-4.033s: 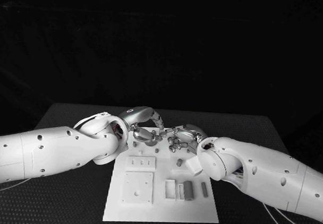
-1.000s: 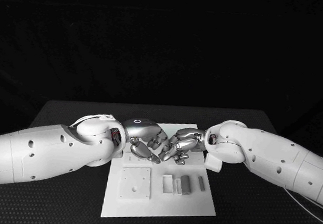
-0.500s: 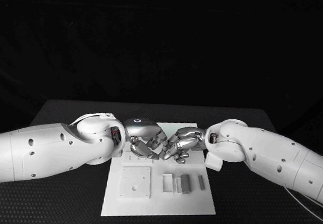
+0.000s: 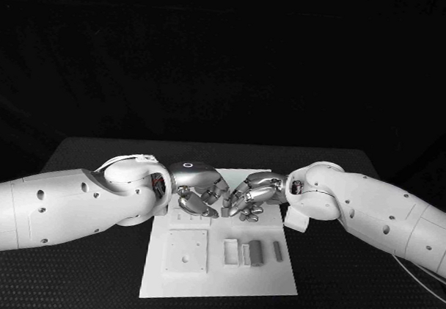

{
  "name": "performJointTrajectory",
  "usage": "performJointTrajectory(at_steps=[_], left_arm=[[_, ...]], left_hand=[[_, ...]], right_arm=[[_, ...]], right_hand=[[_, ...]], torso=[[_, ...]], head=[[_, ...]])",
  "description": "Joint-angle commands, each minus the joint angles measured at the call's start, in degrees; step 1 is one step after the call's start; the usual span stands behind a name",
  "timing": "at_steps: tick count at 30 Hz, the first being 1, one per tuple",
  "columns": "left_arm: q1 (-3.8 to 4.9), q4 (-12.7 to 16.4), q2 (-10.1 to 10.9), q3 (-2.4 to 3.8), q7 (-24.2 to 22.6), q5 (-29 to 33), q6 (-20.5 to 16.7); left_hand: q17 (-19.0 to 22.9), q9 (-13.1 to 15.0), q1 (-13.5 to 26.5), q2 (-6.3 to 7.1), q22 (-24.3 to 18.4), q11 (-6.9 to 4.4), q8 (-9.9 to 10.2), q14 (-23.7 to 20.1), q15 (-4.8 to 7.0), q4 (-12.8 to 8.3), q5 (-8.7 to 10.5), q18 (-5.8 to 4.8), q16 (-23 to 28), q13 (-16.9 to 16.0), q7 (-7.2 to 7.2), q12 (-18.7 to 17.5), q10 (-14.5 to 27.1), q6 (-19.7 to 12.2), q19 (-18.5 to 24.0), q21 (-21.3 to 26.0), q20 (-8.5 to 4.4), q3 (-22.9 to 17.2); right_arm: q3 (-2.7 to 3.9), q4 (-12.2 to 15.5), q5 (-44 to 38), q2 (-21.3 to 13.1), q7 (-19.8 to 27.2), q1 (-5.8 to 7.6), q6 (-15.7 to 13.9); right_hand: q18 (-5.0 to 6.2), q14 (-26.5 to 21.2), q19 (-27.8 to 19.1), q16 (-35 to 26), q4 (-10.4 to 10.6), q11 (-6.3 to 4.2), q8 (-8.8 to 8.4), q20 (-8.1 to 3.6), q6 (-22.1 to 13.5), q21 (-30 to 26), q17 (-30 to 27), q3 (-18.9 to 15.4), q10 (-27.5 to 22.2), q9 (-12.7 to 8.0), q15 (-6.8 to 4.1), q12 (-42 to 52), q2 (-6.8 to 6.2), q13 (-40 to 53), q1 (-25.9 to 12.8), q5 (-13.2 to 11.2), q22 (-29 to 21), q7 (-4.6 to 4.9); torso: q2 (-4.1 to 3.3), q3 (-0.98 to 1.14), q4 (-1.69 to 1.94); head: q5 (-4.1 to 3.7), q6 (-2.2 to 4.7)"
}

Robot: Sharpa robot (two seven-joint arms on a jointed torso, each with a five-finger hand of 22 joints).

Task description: Assemble the parts on the task board

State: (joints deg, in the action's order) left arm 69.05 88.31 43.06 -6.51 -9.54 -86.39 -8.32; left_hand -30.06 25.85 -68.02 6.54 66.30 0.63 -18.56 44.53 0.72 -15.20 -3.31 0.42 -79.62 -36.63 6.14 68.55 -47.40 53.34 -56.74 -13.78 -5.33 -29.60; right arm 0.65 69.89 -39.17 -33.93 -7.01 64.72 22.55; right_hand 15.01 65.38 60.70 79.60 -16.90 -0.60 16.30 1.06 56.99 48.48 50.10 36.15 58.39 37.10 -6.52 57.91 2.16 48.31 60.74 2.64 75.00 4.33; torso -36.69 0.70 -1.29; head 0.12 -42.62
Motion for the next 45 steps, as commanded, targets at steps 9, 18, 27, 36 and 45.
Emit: performJointTrajectory(at_steps=[9, 18, 27, 36, 45], left_arm=[[-0.09, 0.0, -0.2, -0.12, -0.1, 2.1, -2.9], [-0.09, -0.3, -0.3, -0.12, 1.3, 2.1, -5.3], [-0.09, 0.0, 0.4, -0.12, 0.8, 3.0, -12.9], [-0.11, 0.0, 1.0, -0.14, -3.2, 6.3, -19.7], [-0.13, 0.0, 0.7, -0.28, -4.5, 6.3, -22.2]], left_hand=[[1.0, -1.0, 3.9, 3.18, 0.4, 0.69, 1.9, -0.7, 0.0, 0.8, 0.22, -0.42, 0.1, 0.8, 0.97, -0.4, 0.7, -2.6, 0.5, 1.6, -0.05, 3.6], [1.6, -1.6, 4.8, 5.25, 0.3, 1.16, 3.4, -1.0, -0.31, 0.4, 0.47, -0.42, 0.6, 1.3, 1.48, -0.9, 0.9, -5.5, 0.5, 2.6, 0.15, 5.1], [2.1, -1.3, 5.2, 8.95, 0.1, 2.7, 3.7, -1.1, -0.59, 1.9, 0.49, -0.42, 0.8, 1.7, 3.36, -1.2, 1.0, -7.5, 0.2, 3.6, 0.29, 4.0], [2.4, -0.7, 3.7, 9.42, 0.2, 3.23, 2.8, -0.9, -0.58, 1.3, 0.42, -0.42, 0.9, 2.0, 3.92, -1.2, 0.8, -6.5, -0.1, 4.0, 0.21, 3.4], [2.8, 0.1, 2.4, 8.25, 0.4, 2.91, 1.1, -0.6, -0.53, 0.3, 0.31, -0.42, 1.0, 2.3, 3.54, -1.4, 0.5, -3.9, -0.5, 4.5, 0.29, 3.3]], right_arm=[[0.22, 0.3, 1.6, 0.0, 1.2, 0.13, -1.3], [0.23, 0.4, 1.5, -0.3, 1.1, 0.13, -1.4], [0.22, 0.2, 7.3, -1.1, 1.2, 0.12, -4.6], [0.22, -0.3, 17.0, -2.0, 3.4, 0.04, -3.7], [0.23, 0.3, 20.4, -2.2, 5.5, -0.14, -1.9]], right_hand=[[-0.01, 0.0, 0.2, 0.4, 0.0, -0.2, 0.2, -0.38, 1.5, 0.4, 0.1, 0.1, 0.5, 2.4, -0.31, 0.2, 0.03, 0.0, 0.3, 0.3, 1.1, 1.11], [-0.01, 0.0, 0.2, 0.5, 0.0, -0.21, 0.23, -0.39, 1.6, 0.5, 0.1, 0.1, 0.5, 2.4, -0.33, 0.3, 0.03, 0.0, 0.3, 0.3, 1.1, 1.09], [-0.01, 0.1, 0.2, 0.5, 0.0, -0.24, 0.27, -0.41, 1.6, 0.5, 0.2, 0.0, 0.6, 2.5, -0.35, 0.3, -0.05, 0.0, 0.3, 0.3, 1.1, 1.07], [-0.01, 0.1, 0.3, 0.6, 0.0, -0.26, 0.3, -0.43, 1.6, 0.6, 0.2, 0.0, 0.6, 2.6, -0.37, 0.4, -0.05, 0.0, 0.3, 0.3, 1.1, 1.05], [-0.01, 0.0, 0.3, 0.6, 0.1, -0.25, 0.25, -0.42, 1.5, 0.6, 0.2, 0.0, 0.6, 2.7, -0.37, 0.3, 0.11, 0.0, 0.2, 0.3, 1.1, 1.07]], torso=[[0.0, 0.02, -0.01], [-0.02, -0.01, -0.04], [-0.01, -0.04, 0.0], [0.02, -0.01, 0.0], [0.01, 0.0, -0.04]], head=[[-0.09, 0.23], [-0.11, 0.26], [-0.39, 0.61], [-0.66, 1.09], [-0.97, 1.69]])
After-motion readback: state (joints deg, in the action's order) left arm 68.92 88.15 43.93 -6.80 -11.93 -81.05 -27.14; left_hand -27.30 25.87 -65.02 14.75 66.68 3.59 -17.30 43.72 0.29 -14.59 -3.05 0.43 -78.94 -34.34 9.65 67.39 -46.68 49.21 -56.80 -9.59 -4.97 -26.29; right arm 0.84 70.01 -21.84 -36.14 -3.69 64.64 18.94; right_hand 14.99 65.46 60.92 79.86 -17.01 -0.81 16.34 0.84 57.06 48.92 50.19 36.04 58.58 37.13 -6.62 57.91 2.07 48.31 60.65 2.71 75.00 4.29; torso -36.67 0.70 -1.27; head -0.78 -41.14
